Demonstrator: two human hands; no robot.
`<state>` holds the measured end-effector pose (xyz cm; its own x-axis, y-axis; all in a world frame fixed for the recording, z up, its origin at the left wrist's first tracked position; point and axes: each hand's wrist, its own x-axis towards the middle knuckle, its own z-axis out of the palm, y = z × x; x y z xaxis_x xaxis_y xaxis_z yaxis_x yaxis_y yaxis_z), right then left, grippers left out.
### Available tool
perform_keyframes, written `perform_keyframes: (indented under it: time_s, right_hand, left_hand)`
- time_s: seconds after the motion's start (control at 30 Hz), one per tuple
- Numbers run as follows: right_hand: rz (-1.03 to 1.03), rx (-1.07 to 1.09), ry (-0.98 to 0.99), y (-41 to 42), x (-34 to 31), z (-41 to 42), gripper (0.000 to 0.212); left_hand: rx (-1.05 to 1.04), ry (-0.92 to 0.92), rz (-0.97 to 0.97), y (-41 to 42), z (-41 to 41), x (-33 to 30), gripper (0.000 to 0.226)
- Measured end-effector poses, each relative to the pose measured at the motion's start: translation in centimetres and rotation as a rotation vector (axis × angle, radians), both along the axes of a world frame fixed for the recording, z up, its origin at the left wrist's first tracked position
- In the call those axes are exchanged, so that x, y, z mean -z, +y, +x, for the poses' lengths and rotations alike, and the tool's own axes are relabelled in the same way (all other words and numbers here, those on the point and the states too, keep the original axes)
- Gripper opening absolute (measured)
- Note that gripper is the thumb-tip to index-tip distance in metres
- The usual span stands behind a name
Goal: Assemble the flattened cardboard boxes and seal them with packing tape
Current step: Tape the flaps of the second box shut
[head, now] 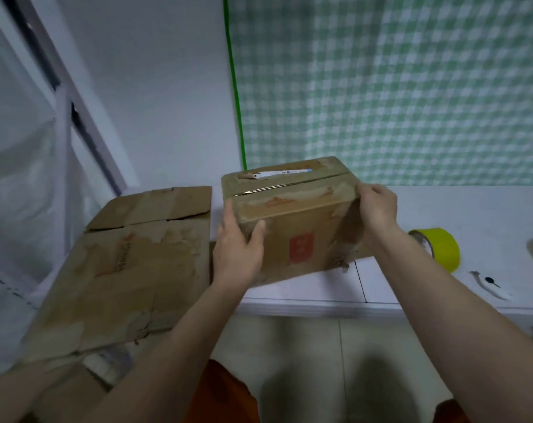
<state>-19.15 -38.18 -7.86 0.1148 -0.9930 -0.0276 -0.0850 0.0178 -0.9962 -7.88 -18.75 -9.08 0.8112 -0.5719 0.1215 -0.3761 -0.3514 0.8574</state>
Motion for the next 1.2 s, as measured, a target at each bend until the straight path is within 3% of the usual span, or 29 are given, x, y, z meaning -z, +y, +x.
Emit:
perform_keyframes:
  time_s: [0.13,0.27,0.4,0.5,0.63,0.73,0.83,0.93,1.0,1.07,1.13,1.2]
  right_hand:
    - [-0.047,0.204,-0.097,2.6,-0.1,-1.0,0.021]
    - [-0.083,0.174,-0.163,6.5,0.4,-2.4,0.023]
    - [-0.055,0.022,-0.124,9.3,2.4,-3.4,0.017]
    - [-0.147,0.166,-0.111,6.7,2.1,-3.8,0.014]
    - [-0.075,0.060,0.045,2.8,1.2,-4.0,0.041]
    - [-0.072,0.036,-0.016,3.0,1.7,-4.2,0.020]
    - [-0.156,0.114,-0.044,4.5,2.8,-4.8,0.023]
    - [-0.225,0.073,-0.034,5.2,3.5,-5.6,0.024]
    - [-0.280,0.017,-0.021,5.1,4.0,-6.3,0.020]
    - [-0.383,0.060,0.040,4.4,4.9,-7.6,0.032]
    - [-0.436,0.194,0.138,3.1,6.1,-9.0,0.053]
    - [-0.359,0.309,0.248,1.2,7.4,-10.6,0.068]
  left_hand:
    - [-0.031,0.055,-0.192,-1.4,1.8,-1.1,0.061]
    - [-0.037,0.035,-0.203,-3.2,4.5,-1.5,0.042]
    - [-0.026,0.109,0.025,-4.9,3.2,-0.9,0.056]
    - [0.086,0.107,0.028,-4.9,-0.4,-0.6,0.062]
    - [0.230,0.148,-0.010,-3.5,-5.1,0.0,0.069]
    - [0.275,0.125,-0.030,-3.8,-5.2,0.2,0.068]
    - [0.372,0.034,-0.121,-4.4,-3.4,0.1,0.057]
    - [0.425,-0.042,-0.076,-4.8,-3.0,-0.3,0.039]
    - [0.332,-0.302,-0.013,-5.0,-3.9,-0.7,0.039]
    - [0.337,-0.610,-0.008,-5.3,-5.5,-1.3,0.042]
    - [0.462,-0.719,0.083,-5.5,-7.0,-1.6,0.049]
    - [0.486,-0.854,0.267,-6.0,-7.6,-1.2,0.060]
